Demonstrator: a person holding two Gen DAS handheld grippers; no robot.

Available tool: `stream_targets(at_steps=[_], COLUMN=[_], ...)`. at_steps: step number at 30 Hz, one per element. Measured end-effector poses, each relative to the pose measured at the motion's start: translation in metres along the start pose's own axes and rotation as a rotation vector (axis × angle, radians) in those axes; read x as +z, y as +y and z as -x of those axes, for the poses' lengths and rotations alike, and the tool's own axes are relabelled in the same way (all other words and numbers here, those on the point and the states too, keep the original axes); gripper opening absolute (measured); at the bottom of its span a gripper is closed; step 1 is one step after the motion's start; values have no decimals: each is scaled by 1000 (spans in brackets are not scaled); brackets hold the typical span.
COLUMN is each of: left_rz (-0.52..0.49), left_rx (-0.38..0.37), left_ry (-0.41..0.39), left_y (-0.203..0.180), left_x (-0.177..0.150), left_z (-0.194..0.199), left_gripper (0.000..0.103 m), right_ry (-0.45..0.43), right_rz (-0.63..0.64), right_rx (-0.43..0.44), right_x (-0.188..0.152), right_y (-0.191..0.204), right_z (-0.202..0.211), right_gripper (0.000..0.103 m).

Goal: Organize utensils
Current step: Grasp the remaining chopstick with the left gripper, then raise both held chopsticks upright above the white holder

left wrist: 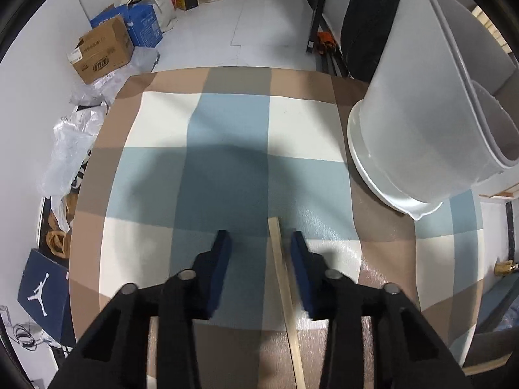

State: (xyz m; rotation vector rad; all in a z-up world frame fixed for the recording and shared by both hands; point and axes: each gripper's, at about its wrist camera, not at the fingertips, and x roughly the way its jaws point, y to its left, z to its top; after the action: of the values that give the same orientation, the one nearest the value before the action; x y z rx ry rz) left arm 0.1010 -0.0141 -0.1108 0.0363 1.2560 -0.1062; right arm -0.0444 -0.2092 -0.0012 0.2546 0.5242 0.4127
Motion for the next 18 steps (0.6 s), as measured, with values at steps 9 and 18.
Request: stream_targets(at_steps=[9, 18], left_rz=[81, 183], left_rx=[-26, -160], left_ry=[-67, -265], left_y=[10, 28], left_x=[-2, -19], left_z=[12, 72], left_gripper=[2, 2], right_ry=[4, 12], right_rz=[-24, -34], right_rx=[-1, -7], right_x=[2, 4], right_y=[-4, -3], right_z=[0, -5], right_gripper=[5, 5])
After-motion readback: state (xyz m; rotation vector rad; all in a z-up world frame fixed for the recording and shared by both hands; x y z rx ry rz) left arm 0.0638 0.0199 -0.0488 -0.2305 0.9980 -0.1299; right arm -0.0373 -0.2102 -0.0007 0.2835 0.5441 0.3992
